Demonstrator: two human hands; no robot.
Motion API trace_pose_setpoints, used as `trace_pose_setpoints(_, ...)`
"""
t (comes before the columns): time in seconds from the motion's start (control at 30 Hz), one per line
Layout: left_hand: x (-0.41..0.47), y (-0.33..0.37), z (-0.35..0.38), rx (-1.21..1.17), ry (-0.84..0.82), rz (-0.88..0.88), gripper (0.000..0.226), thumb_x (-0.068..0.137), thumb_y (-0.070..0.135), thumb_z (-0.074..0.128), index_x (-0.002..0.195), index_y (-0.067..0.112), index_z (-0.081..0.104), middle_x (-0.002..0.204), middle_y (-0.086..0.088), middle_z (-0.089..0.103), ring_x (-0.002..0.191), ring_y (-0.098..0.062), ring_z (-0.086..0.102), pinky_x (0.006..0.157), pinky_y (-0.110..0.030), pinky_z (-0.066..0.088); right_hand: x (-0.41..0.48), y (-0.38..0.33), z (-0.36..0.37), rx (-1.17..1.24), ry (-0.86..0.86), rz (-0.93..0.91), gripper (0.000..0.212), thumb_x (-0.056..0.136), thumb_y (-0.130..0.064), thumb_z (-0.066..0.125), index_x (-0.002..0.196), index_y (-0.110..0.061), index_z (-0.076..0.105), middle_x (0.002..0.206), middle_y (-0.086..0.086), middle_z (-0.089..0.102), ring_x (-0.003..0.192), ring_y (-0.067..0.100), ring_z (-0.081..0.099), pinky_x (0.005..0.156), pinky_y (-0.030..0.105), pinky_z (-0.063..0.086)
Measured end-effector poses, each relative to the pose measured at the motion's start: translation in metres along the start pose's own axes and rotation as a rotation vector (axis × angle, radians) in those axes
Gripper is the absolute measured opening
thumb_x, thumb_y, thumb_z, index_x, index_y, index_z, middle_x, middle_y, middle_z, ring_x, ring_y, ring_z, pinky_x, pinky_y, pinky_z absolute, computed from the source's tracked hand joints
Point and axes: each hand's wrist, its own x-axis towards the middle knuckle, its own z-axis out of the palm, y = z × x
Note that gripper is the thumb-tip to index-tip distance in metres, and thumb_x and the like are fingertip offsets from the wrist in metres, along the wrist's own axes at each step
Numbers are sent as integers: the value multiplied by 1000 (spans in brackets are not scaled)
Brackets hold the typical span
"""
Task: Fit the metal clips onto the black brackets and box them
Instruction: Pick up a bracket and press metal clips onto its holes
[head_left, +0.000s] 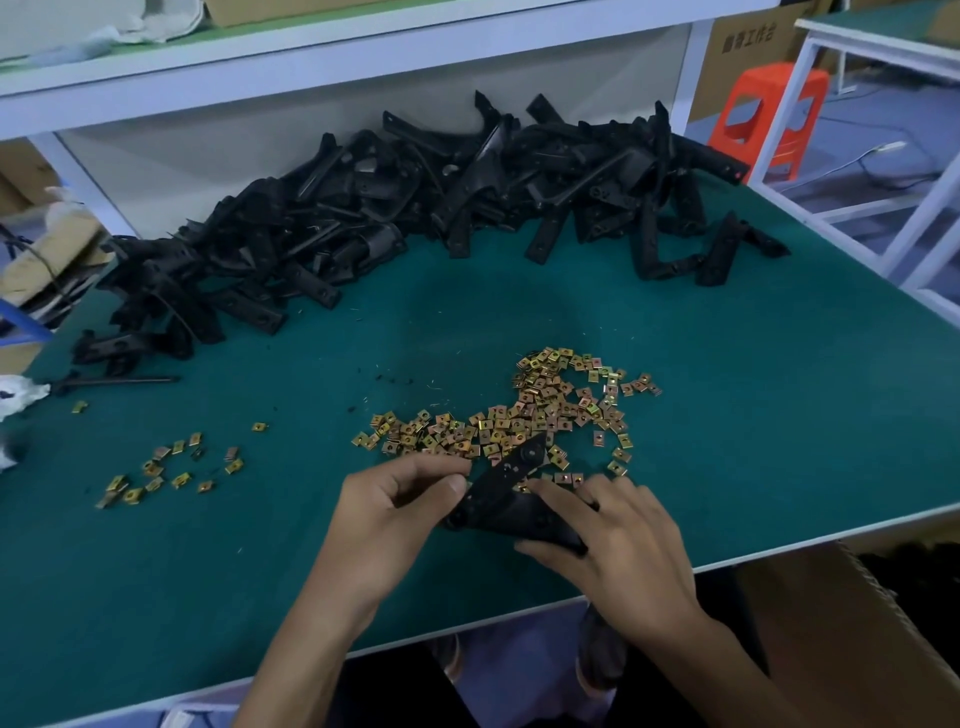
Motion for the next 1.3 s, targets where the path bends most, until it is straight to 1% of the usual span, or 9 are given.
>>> trace_pose_setpoints(0.23,-2,8,-2,251,34,100,17,90,22,75,90,39,79,78,9,75,65,-4,63,59,-18,47,1,-2,-3,18,-32,14,61,90,-71,46,127,-30,70,81,-7,50,73,18,50,63,31,39)
trace_pose_setpoints(0.4,4,21,-8,412,-55,132,12,89,23,73,90,33,80,73,23,71,62,6,61,58,-7,39,1,-4,-5,43,-47,8,63,90,-70,44,129,-29,70,81,-8,51,72,18,51,63,31,43)
trace_pose_setpoints(0.6,16,38,-16,439,-231,33,14,87,17,76,85,30,81,84,10,77,72,3,66,68,-10,46,1,-4,-3,24,-46,-3,62,90,-71,43,129,-30,69,82,-8,53,74,18,51,65,31,43)
trace_pose_setpoints(0.73,6,29,-10,593,-91,125,12,90,31,73,98,39,78,89,36,69,84,16,63,70,-1,40,1,-4,-2,14,-47,30,62,89,-71,44,128,-31,70,84,-7,56,77,19,54,66,32,45)
trace_pose_setpoints(0.8,-5,25,-4,592,-32,137,20,85,44,75,104,47,73,90,45,62,80,19,57,68,-2,39,1,-5,-2,7,-46,47,61,89,-71,44,128,-31,70,84,-7,56,76,20,54,65,32,45)
trace_pose_setpoints(0.93,-19,14,11,612,96,203,39,82,41,80,120,44,69,91,40,56,94,21,47,78,-1,36,1,-5,-1,-4,-64,58,60,89,-70,44,129,-32,69,84,-7,55,76,20,54,65,32,44)
trace_pose_setpoints(1.03,-20,13,16,634,111,233,35,87,35,77,122,35,70,97,42,48,99,23,44,83,4,31,1,-5,-3,-13,-65,63,61,90,-71,42,128,-32,69,83,-8,55,75,20,54,64,32,43)
trace_pose_setpoints(1.17,-18,12,18,630,80,251,36,91,35,73,127,35,67,99,42,47,106,12,46,87,5,28,2,-6,-3,-16,-60,87,61,88,-71,43,126,-32,70,82,-8,55,74,19,54,63,31,43)
trace_pose_setpoints(1.3,-15,2,22,642,141,286,32,86,38,78,115,32,68,107,29,57,110,3,47,89,0,31,1,-7,-3,-5,-61,97,61,87,-72,44,125,-32,71,82,-7,55,74,20,54,63,33,45)
